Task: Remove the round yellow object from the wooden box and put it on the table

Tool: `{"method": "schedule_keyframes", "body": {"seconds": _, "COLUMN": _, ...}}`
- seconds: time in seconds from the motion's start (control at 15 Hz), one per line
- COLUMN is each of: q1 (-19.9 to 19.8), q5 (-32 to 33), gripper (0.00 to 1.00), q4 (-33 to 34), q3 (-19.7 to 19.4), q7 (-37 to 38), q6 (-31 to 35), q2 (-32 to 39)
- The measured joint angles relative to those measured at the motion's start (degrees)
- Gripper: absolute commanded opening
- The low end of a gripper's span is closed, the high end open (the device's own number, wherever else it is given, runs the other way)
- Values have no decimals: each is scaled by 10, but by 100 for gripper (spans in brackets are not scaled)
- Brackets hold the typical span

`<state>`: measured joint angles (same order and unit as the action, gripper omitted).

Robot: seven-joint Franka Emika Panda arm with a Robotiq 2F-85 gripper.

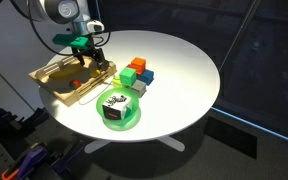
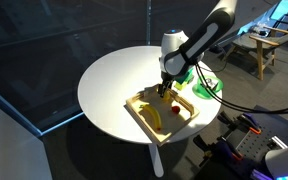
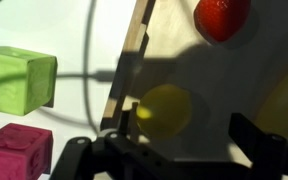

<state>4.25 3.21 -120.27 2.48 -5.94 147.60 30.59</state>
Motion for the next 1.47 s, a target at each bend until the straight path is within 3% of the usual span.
{"method": "schedule_keyframes", "body": {"seconds": 1.13, "q1": 0, "q5": 0, "gripper": 100, "q4": 34, "q3": -6, "q7": 0, "q6": 0, "q2": 43}}
{"method": "schedule_keyframes", "body": {"seconds": 1.2, "q1": 0, "q5": 0, "gripper": 93, "q4": 34, "q3": -7, "q7": 0, "q6": 0, "q2": 44}}
{"method": "schedule_keyframes", "body": {"seconds": 1.27, "q1": 0, "q5": 0, "gripper": 72, "q4": 34, "q3": -7, "q7": 0, "q6": 0, "q2": 45}}
{"method": "schedule_keyframes", "body": {"seconds": 1.4, "q1": 0, "q5": 0, "gripper": 67, "q4": 34, "q3": -7, "q7": 0, "q6": -1, "q2": 46}}
{"method": "schedule_keyframes", "body": {"seconds": 1.47, "q1": 0, "q5": 0, "gripper": 58, "q4": 34, "q3": -8, "q7": 0, "q6": -1, "q2": 47}}
